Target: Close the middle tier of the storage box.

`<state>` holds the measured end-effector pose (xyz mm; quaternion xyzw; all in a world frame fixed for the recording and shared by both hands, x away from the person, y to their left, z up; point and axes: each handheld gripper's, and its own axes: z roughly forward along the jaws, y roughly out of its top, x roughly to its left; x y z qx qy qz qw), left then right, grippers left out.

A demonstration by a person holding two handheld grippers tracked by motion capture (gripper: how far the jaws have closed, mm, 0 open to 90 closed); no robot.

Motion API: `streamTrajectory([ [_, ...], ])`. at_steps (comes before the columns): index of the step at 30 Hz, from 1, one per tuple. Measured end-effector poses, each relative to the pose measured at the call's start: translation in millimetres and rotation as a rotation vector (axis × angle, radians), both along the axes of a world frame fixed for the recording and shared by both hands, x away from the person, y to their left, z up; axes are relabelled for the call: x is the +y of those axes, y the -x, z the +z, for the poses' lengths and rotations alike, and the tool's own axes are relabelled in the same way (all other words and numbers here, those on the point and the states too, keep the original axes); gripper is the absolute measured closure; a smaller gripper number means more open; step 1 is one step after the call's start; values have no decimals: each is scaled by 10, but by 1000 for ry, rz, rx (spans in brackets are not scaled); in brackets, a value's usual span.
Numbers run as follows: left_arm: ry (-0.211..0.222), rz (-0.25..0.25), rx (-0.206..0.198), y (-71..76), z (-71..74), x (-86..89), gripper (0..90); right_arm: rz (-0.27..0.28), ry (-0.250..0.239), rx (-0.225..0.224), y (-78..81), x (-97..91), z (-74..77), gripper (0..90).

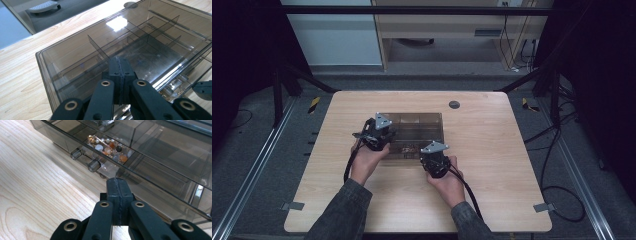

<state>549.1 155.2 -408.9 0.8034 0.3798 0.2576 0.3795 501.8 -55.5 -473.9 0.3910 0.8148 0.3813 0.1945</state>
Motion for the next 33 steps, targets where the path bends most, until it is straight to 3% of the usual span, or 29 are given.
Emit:
streamTrajectory([
  [13, 2, 0, -1, 1, -2, 1, 898, -22, -22, 5, -79, 2, 34, 900],
  [33, -8, -5, 0, 6, 2, 1, 898, -26, -11, 7, -171, 68, 47, 900],
])
